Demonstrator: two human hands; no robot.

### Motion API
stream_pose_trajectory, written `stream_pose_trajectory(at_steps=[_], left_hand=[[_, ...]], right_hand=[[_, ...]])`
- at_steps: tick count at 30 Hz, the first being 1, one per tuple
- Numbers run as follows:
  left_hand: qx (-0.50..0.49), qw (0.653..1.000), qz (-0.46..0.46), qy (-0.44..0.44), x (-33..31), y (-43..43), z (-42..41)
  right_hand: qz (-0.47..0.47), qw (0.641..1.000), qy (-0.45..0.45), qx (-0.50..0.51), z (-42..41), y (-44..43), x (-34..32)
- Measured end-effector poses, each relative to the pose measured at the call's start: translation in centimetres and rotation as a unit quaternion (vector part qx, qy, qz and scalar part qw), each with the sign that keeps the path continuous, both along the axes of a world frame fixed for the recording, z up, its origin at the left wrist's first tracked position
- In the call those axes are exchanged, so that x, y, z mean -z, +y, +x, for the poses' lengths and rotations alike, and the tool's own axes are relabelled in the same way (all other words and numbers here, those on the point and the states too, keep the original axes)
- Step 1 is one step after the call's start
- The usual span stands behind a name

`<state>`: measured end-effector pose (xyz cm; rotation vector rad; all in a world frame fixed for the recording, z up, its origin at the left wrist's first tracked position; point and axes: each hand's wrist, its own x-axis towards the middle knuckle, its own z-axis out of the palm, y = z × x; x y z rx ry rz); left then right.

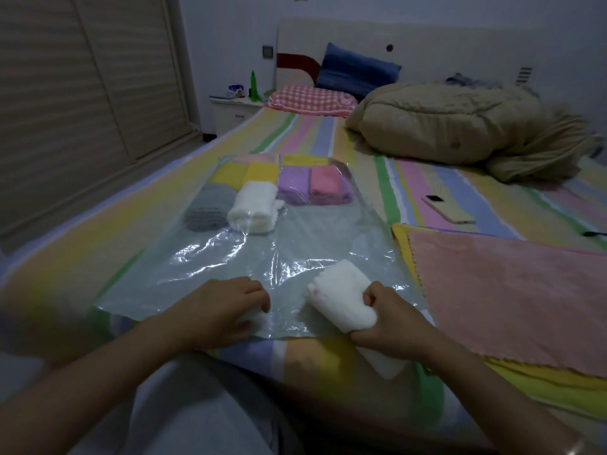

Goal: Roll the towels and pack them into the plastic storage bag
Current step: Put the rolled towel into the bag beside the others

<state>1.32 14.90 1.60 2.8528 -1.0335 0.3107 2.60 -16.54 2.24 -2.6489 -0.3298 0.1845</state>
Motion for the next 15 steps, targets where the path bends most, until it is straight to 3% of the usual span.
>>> stream_pose_trajectory(at_steps=[4, 8, 12, 15], left_hand=[[-0.082, 0.993, -0.045, -0.069, -0.3, 0.4, 0.4], [-0.204, 0.956, -0.213, -0.010, -1.5, -0.2, 0.7], [-0.241, 0.922, -0.301, 0.037, -3.1, -0.2, 1.7], [-0.239, 0.902, -0.357, 0.038, -4.6, -0.1, 1.8]], right_hand=[[0.059, 0.997, 0.006, 0.040, -0.8, 0.3, -0.3], [0.145, 0.987, -0.073, -0.008, -3.4, 2.2, -2.4], [0.004, 0.970, -0.142, -0.195, -6.1, 5.9, -4.3], [-0.093, 0.976, -0.092, -0.176, -5.0, 7.8, -3.6]])
